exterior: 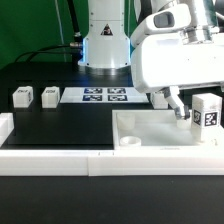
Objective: Assemble square table
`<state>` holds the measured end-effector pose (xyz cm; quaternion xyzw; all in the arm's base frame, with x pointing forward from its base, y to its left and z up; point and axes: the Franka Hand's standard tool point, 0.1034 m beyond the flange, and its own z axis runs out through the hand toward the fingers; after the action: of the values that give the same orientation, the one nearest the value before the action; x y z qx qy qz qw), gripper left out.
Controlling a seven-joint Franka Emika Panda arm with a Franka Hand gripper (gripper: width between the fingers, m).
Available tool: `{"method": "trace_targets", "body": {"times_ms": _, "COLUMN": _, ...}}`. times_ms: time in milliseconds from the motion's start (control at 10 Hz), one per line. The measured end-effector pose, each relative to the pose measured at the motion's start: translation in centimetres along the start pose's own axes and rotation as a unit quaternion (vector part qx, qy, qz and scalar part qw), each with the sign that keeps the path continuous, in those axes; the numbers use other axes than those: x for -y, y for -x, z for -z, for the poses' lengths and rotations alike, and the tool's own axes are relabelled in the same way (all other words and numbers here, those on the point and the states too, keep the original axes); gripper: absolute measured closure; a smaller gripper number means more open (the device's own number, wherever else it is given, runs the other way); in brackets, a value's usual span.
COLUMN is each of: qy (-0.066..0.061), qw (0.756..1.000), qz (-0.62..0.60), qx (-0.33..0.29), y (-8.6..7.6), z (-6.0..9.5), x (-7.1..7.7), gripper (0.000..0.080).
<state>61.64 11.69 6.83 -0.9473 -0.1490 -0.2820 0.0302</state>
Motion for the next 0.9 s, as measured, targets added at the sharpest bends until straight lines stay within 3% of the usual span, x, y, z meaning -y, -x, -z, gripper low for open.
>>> {"method": "trace_targets", "body": {"times_ms": 300, "qy": -0.001, "qw": 1.0, "qz": 0.0, "qx": 0.005, "y": 0.0, "z": 0.0, "x": 0.0, "gripper": 0.015}}
{"method": "trace_targets", "body": {"times_ms": 500, "qy": -0.007, "qw": 0.999, "qz": -0.001, "qx": 0.052, "y": -1.9, "z": 1.5, "x": -1.3, "gripper": 0.015}}
{"method": "trace_targets", "body": {"times_ms": 700, "qy": -0.007, "qw": 0.998, "qz": -0.008, "qx": 0.065, "y": -1.4, "z": 1.3, "x": -2.2, "gripper": 0.015}}
{"method": "trace_targets", "body": {"times_ms": 900, "qy": -0.036, "qw": 0.982, "qz": -0.037, "qx": 0.182, "y": -1.2, "z": 1.1, "x": -1.1, "gripper": 0.015}}
